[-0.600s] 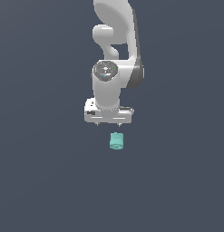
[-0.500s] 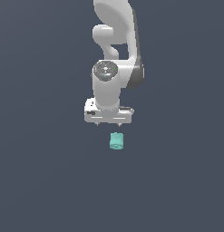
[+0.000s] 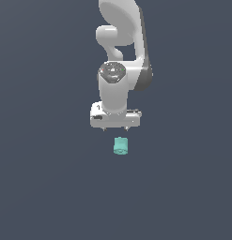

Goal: Pick up the object and move it to a goal position.

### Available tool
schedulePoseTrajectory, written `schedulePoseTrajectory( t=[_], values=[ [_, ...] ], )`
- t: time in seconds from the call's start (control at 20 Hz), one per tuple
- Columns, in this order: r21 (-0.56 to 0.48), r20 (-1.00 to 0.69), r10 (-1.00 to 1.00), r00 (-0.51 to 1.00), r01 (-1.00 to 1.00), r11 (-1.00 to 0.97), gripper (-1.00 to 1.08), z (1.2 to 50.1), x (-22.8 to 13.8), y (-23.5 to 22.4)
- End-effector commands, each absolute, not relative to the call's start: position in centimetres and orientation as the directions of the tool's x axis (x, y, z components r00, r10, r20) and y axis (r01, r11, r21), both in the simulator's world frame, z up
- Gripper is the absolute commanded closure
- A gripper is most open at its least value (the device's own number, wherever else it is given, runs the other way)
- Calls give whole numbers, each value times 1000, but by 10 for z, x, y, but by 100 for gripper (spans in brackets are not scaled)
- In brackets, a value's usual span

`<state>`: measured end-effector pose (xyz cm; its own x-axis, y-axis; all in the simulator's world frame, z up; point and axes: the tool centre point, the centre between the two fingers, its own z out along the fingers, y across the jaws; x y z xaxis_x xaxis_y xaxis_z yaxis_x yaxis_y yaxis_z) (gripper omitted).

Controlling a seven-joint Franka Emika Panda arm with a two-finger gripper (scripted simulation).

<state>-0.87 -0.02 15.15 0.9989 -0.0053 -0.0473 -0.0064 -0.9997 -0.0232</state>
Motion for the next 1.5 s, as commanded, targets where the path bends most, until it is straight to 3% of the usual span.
schedulePoseTrajectory(
  t=[0.0, 1.45],
  values=[
    [-25, -47, 0, 999, -1, -1000, -92, 152, -8, 1],
    [0, -2, -54, 999, -54, -999, -92, 81, 16, 28]
  ],
)
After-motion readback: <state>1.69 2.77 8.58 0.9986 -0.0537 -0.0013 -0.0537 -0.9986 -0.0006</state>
